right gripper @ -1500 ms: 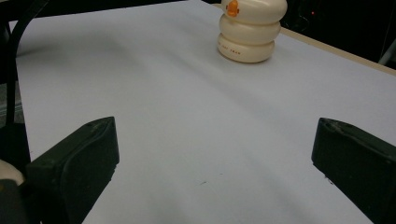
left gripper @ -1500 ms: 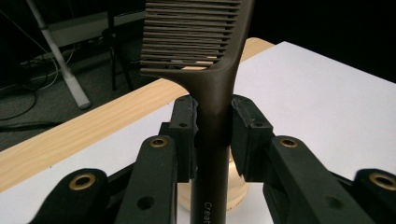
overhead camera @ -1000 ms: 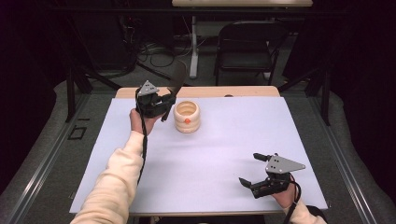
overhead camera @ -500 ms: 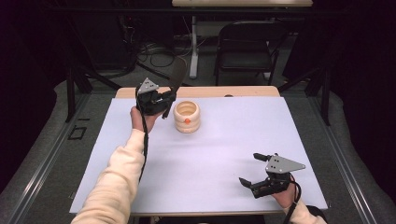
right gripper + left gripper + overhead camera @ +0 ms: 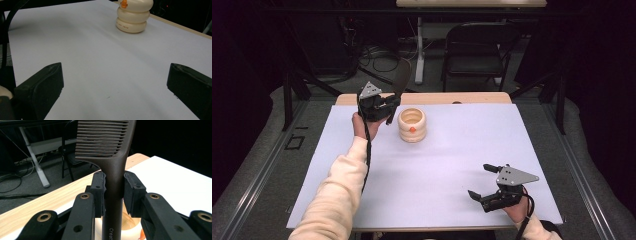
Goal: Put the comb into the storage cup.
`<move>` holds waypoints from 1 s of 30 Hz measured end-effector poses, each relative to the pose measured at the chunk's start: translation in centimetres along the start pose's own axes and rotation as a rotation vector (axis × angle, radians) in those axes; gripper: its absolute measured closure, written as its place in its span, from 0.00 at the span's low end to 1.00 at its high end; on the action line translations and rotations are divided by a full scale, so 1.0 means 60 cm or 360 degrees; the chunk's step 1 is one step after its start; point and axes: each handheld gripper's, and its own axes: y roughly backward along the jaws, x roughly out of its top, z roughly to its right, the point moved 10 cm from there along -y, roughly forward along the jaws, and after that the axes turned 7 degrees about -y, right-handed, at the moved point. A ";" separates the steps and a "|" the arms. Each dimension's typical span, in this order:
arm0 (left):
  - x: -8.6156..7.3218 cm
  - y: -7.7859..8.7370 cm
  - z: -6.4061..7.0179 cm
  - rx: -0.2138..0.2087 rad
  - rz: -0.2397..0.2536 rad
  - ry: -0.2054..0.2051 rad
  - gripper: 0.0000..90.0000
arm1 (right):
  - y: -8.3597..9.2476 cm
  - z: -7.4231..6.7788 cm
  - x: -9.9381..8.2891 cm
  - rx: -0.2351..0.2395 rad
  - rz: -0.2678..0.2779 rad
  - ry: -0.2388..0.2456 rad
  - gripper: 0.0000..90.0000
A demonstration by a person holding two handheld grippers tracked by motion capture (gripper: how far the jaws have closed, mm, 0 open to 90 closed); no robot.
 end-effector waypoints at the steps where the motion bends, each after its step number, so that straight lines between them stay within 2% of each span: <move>1: -0.001 -0.001 0.000 -0.0003 -0.0008 -0.0002 0.80 | 0.000 0.000 0.000 0.0000 0.0001 0.0001 0.00; 14: 0.014 -0.006 -0.001 0.0000 0.0028 -0.0001 0.80 | 0.000 0.001 0.000 0.0001 -0.0002 -0.0002 0.00; 26: 0.019 -0.013 0.003 -0.0030 0.0042 0.0001 0.80 | 0.000 0.001 0.000 -0.0001 -0.0002 0.0001 0.00; 30: 0.023 -0.013 0.005 -0.0038 0.0038 -0.0019 0.80 | 0.000 0.001 0.000 -0.0003 -0.0004 0.0000 0.00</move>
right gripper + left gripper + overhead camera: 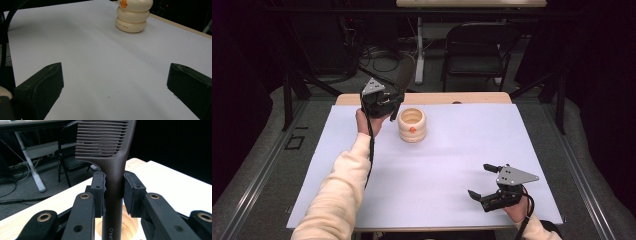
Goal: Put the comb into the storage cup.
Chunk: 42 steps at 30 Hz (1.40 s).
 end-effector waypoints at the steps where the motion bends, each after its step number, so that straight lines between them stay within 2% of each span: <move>1: 0.001 0.000 0.000 -0.0001 0.0004 0.0001 0.80 | 0.000 0.000 0.000 0.0001 0.0002 -0.0001 0.00; 8: 0.011 -0.001 -0.002 -0.0006 0.0042 0.0018 0.80 | 0.000 0.000 0.000 -0.0001 0.0000 -0.0002 0.00; 22: 0.020 -0.011 0.003 -0.0010 0.0063 0.0004 0.80 | 0.000 0.000 0.000 -0.0001 0.0002 -0.0001 0.00; 42: 0.018 -0.026 0.003 -0.0005 0.0114 0.0038 0.80 | -0.001 0.000 0.000 0.0001 0.0000 0.0000 0.00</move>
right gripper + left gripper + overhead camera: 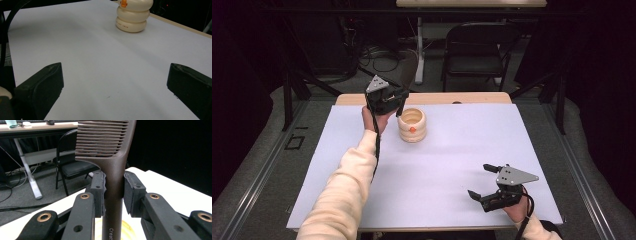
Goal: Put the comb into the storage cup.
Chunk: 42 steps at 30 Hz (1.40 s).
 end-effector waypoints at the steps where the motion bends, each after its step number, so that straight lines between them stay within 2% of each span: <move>1: 0.000 -0.001 0.000 0.0005 0.0002 -0.0003 0.80 | 0.000 0.000 0.000 0.0000 0.0000 0.0001 0.00; 9: 0.001 -0.006 0.000 0.0022 0.0046 0.0021 0.80 | 0.000 0.000 0.000 0.0001 0.0000 -0.0002 0.00; 16: -0.002 -0.013 0.001 0.0028 0.0049 0.0013 0.80 | 0.000 0.000 0.000 0.0001 -0.0002 0.0001 0.00; 42: -0.021 -0.042 0.016 -0.0029 0.0029 0.0010 0.80 | 0.001 0.000 0.000 0.0001 -0.0003 -0.0001 0.00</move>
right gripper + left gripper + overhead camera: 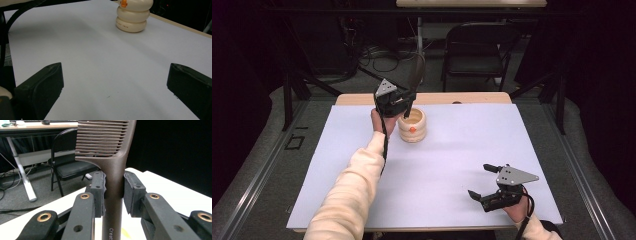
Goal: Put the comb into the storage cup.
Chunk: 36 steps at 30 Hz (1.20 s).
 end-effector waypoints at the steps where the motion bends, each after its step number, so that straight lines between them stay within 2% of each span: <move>1: 0.000 0.000 0.000 -0.0003 -0.0001 0.0002 0.80 | 0.000 0.000 0.000 -0.0001 0.0000 0.0001 0.00; 17: -0.007 -0.010 0.000 -0.0011 -0.0028 -0.0025 0.80 | 0.000 0.000 0.000 0.0002 0.0001 -0.0001 0.00; 36: -0.023 -0.022 0.000 -0.0008 -0.0099 -0.0035 0.80 | 0.001 0.000 0.000 0.0002 0.0004 0.0000 0.00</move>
